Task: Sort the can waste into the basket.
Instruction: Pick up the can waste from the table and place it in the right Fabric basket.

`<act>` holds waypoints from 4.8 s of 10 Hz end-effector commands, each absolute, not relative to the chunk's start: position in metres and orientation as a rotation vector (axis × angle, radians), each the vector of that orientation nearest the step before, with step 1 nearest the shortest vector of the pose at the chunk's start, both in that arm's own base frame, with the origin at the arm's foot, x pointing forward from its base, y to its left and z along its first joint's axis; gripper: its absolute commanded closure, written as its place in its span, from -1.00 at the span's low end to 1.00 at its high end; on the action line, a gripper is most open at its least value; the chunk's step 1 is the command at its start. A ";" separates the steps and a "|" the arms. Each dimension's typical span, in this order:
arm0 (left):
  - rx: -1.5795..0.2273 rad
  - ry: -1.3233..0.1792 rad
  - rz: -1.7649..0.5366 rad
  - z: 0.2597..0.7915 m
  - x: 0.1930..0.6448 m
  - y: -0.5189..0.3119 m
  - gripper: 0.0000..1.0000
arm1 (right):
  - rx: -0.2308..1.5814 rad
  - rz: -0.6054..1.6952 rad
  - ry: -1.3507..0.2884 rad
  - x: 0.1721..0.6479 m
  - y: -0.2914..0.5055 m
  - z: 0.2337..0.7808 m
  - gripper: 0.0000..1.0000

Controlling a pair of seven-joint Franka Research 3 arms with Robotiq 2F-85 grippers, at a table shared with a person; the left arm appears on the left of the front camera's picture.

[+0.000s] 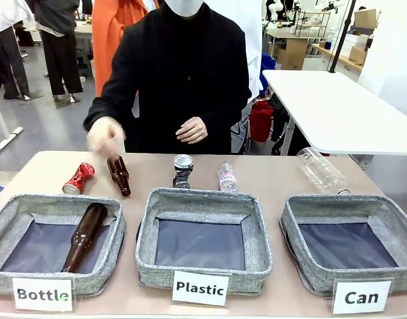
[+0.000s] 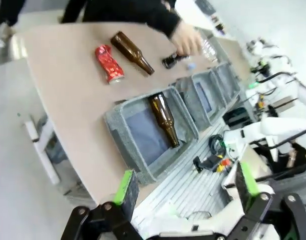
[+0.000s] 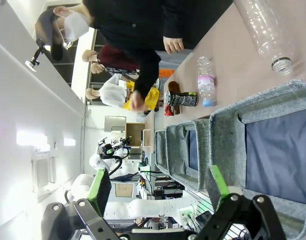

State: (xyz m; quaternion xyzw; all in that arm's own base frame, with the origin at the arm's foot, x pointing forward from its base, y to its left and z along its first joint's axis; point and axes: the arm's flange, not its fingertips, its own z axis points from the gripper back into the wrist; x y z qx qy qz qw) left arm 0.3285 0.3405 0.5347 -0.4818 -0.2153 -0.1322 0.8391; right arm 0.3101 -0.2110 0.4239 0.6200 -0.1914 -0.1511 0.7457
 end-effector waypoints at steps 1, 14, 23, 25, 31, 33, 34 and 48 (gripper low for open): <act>-0.968 -0.327 -0.230 0.544 0.344 0.274 -1.00 | 1.362 -0.317 -0.419 0.310 -0.213 0.427 -1.00; -0.304 -0.248 -0.207 0.466 0.476 -0.029 -1.00 | 1.362 -0.317 -0.419 0.310 -0.213 0.427 -1.00; -0.101 -0.234 -0.057 0.376 0.571 -0.043 -1.00 | 1.362 -0.317 -0.419 0.310 -0.213 0.427 -1.00; -0.084 -0.218 -0.033 0.357 0.584 -0.050 -1.00 | 1.362 -0.317 -0.419 0.310 -0.213 0.427 -1.00; -0.018 -0.177 0.020 0.318 0.605 -0.048 -1.00 | 1.362 -0.317 -0.419 0.310 -0.213 0.427 -1.00; -0.033 -0.171 0.028 0.315 0.606 -0.049 -1.00 | 1.362 -0.317 -0.419 0.310 -0.213 0.427 -1.00; -0.028 -0.167 0.041 0.315 0.606 -0.049 -1.00 | 1.362 -0.317 -0.419 0.310 -0.213 0.427 -1.00; -0.082 -0.253 0.075 0.348 0.600 -0.020 1.00 | 1.362 -0.317 -0.419 0.310 -0.213 0.427 -1.00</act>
